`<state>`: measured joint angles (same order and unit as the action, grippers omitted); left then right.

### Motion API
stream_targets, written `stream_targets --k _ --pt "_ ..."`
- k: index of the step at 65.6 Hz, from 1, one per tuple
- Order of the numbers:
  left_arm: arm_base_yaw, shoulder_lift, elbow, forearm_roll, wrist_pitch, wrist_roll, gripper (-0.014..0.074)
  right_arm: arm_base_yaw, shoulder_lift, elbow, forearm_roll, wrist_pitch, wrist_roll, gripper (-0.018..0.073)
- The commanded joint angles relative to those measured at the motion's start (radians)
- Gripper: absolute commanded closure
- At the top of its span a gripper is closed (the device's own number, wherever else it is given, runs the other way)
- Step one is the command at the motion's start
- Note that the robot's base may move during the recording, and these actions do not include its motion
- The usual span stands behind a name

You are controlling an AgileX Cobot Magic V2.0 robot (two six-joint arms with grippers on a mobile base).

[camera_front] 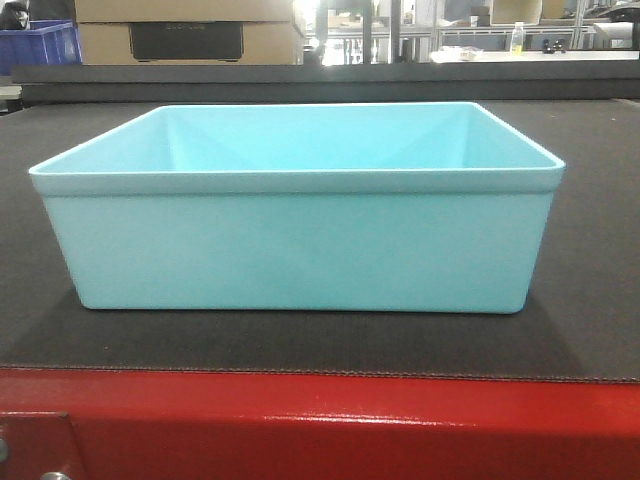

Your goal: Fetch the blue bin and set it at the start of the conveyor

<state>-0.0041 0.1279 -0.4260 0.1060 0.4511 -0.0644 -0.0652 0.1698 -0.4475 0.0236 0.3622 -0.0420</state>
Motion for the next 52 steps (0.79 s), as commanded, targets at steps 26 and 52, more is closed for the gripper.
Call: stream_targets --k 26,52 --pt "0.114 -0.128 0.426 -0.054 -0.463 0.046 0.0707 -0.004 -0.005 0.003 -0.008 -0.032 -0.002 0.0721" --pt "0.11 -0.128 0.426 -0.054 -0.44 0.046 0.0707 -0.004 -0.005 0.003 -0.008 -0.032 -0.002 0.0721"
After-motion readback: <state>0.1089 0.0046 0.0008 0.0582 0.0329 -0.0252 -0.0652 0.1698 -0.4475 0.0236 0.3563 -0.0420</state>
